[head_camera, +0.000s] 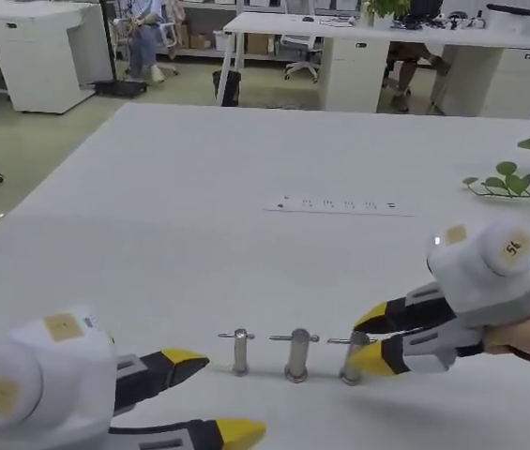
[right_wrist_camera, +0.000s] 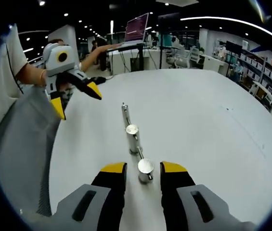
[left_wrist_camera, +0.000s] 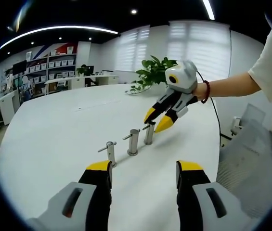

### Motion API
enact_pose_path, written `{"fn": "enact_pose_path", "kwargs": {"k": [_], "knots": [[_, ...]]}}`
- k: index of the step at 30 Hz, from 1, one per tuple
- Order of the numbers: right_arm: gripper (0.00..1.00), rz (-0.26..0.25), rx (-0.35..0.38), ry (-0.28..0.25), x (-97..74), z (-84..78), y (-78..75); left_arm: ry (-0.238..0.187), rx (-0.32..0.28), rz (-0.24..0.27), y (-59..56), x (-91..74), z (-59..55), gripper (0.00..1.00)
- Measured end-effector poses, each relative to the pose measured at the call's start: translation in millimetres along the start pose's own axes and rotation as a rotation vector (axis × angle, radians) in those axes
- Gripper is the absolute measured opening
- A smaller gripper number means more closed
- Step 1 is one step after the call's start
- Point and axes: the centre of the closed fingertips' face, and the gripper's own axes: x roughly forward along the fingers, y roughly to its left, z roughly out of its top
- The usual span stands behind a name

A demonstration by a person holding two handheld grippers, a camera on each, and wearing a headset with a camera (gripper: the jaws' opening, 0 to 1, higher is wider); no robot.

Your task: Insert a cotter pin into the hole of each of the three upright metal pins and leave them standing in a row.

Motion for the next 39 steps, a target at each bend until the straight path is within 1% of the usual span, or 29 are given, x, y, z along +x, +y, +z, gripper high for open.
{"fn": "enact_pose_path", "kwargs": {"k": [3, 5, 10, 12, 13, 15, 17, 18, 19, 21, 23, 28, 31, 33, 35, 37, 39], "knots": [[0.38, -0.045, 0.041, -0.007, -8.9, 0.8, -0.2, 0.006, -0.011, 0.023, 5.8, -3.1, -0.9, 0.54], [0.43, -0.054, 0.082, -0.025, -13.7, 2.1, 4.5, 0.009, -0.030, 0.034, 8.9, -4.8, -1.3, 0.57], [0.51, -0.096, 0.131, -0.069, -24.4, 3.1, 16.2, 0.005, -0.041, 0.061, 14.8, -9.3, 1.2, 0.60], [0.55, -0.103, 0.140, -0.081, -27.8, 3.1, 22.4, 0.014, -0.035, 0.068, 15.9, -11.1, 1.6, 0.62], [0.56, -0.120, 0.147, -0.088, -30.2, 3.3, 24.3, 0.024, -0.024, 0.072, 15.7, -12.4, 1.6, 0.62], [0.59, -0.139, 0.159, -0.105, -33.6, 5.2, 27.0, 0.023, -0.013, 0.073, 14.5, -14.5, 3.1, 0.64], [0.60, -0.158, 0.208, -0.140, -38.2, 8.7, 29.8, 0.017, -0.017, 0.069, 12.9, -16.7, 4.7, 0.65], [0.61, -0.167, 0.221, -0.150, -40.3, 9.3, 30.9, 0.019, -0.017, 0.068, 11.7, -17.8, 5.0, 0.67], [0.62, -0.173, 0.219, -0.150, -42.8, 8.4, 33.6, 0.029, -0.011, 0.072, 11.2, -18.6, 4.0, 0.68], [0.65, -0.183, 0.231, -0.155, -45.9, 7.0, 37.8, 0.063, 0.027, 0.086, 10.3, -22.1, 1.4, 0.69], [0.67, -0.201, 0.250, -0.163, -48.9, 5.0, 40.2, 0.069, 0.031, 0.091, 8.0, -24.7, 0.9, 0.72], [0.72, -0.237, 0.300, -0.186, -54.6, -1.5, 45.7, 0.064, 0.011, 0.101, 7.1, -30.4, 0.1, 0.75], [0.74, -0.247, 0.319, -0.195, -54.9, -6.7, 48.2, 0.064, 0.005, 0.115, 9.2, -33.2, -0.7, 0.76], [0.75, -0.263, 0.318, -0.188, -55.3, -10.7, 50.0, 0.057, -0.009, 0.130, 11.6, -35.1, 0.6, 0.77], [0.77, -0.286, 0.320, -0.200, -57.3, -12.2, 49.5, 0.050, -0.017, 0.147, 13.7, -36.7, 1.6, 0.79], [0.79, -0.293, 0.347, -0.225, -58.3, -11.8, 50.1, 0.044, -0.020, 0.159, 15.2, -37.7, 2.3, 0.80], [0.80, -0.292, 0.358, -0.231, -58.1, -12.9, 51.7, 0.046, -0.029, 0.169, 16.7, -38.0, 1.7, 0.81]]}}
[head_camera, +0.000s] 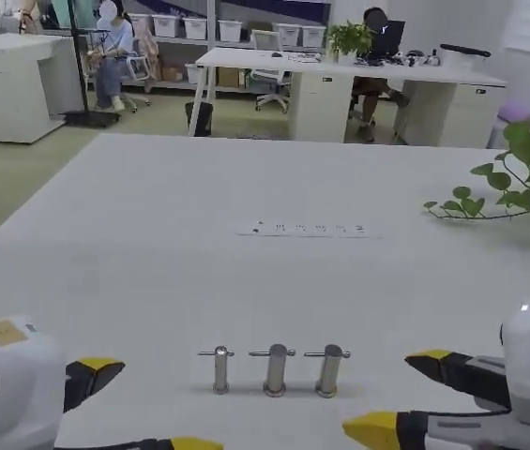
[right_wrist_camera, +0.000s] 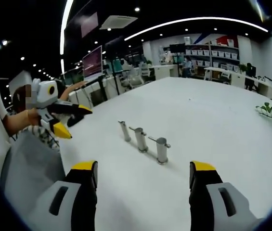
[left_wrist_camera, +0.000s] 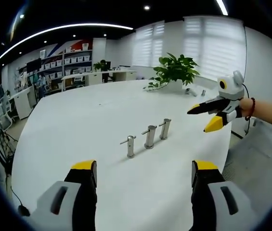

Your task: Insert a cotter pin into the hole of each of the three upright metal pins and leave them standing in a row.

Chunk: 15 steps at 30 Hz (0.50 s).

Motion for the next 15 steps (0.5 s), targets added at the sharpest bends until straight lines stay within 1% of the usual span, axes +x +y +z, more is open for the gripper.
{"fn": "enact_pose_path", "kwargs": {"k": [5, 9, 12, 15], "knots": [[0.83, -0.031, 0.009, -0.011, -0.6, -4.1, -0.9, -0.004, -0.018, 0.018, 3.2, 0.8, -0.3, 0.84], [0.87, -0.046, 0.031, -0.020, 0.3, -6.4, -2.2, 0.004, -0.005, 0.032, 3.5, 3.9, -0.2, 0.86], [0.91, -0.060, 0.028, -0.022, 0.8, -6.2, -2.8, 0.004, -0.005, 0.024, 1.3, 5.4, -0.8, 0.89], [0.93, -0.062, 0.032, -0.028, 2.2, -4.5, -2.5, 0.008, -0.004, 0.021, -0.2, 6.7, -1.9, 0.91]]}}
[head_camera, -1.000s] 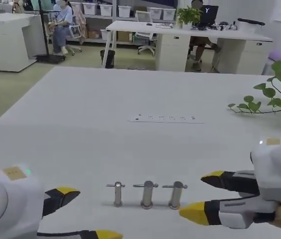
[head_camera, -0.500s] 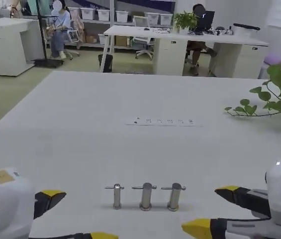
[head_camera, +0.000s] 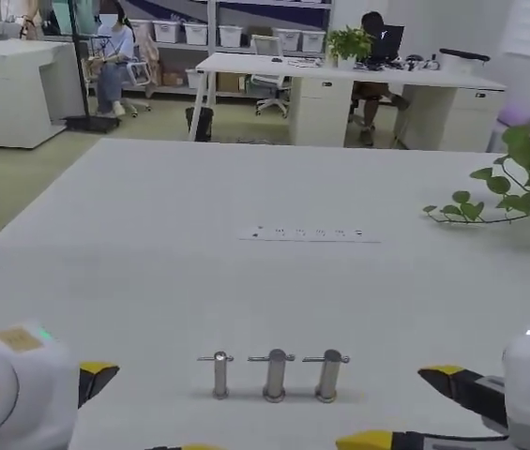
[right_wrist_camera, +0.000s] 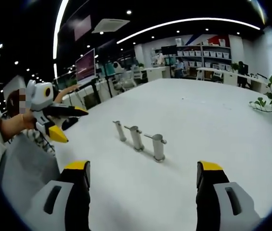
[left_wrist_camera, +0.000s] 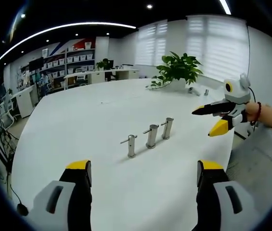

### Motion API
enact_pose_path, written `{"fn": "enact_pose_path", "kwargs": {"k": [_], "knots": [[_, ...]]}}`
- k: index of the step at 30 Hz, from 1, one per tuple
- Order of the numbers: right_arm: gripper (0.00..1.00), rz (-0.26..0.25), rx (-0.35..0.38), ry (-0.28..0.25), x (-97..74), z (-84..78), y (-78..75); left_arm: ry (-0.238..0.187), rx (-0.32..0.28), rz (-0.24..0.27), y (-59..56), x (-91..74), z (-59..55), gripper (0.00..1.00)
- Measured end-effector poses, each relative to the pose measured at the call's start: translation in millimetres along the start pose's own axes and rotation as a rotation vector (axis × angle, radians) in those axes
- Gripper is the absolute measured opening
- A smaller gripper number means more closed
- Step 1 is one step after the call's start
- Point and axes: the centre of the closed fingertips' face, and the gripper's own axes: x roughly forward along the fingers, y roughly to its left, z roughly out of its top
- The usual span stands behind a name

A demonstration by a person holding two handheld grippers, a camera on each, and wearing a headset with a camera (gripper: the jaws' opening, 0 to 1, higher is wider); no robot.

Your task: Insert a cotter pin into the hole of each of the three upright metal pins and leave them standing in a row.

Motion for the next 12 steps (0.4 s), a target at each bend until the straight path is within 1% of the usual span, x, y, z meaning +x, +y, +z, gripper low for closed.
{"fn": "enact_pose_path", "kwargs": {"k": [6, 12], "knots": [[0.98, -0.002, 0.000, -0.027, 2.8, 5.7, 1.9, -0.010, -0.007, 0.009, 0.6, 3.5, 1.3, 0.99], [1.00, -0.002, -0.020, -0.046, 4.6, 9.6, 3.2, -0.012, -0.020, 0.022, 2.2, 5.6, 2.2, 0.99]]}}
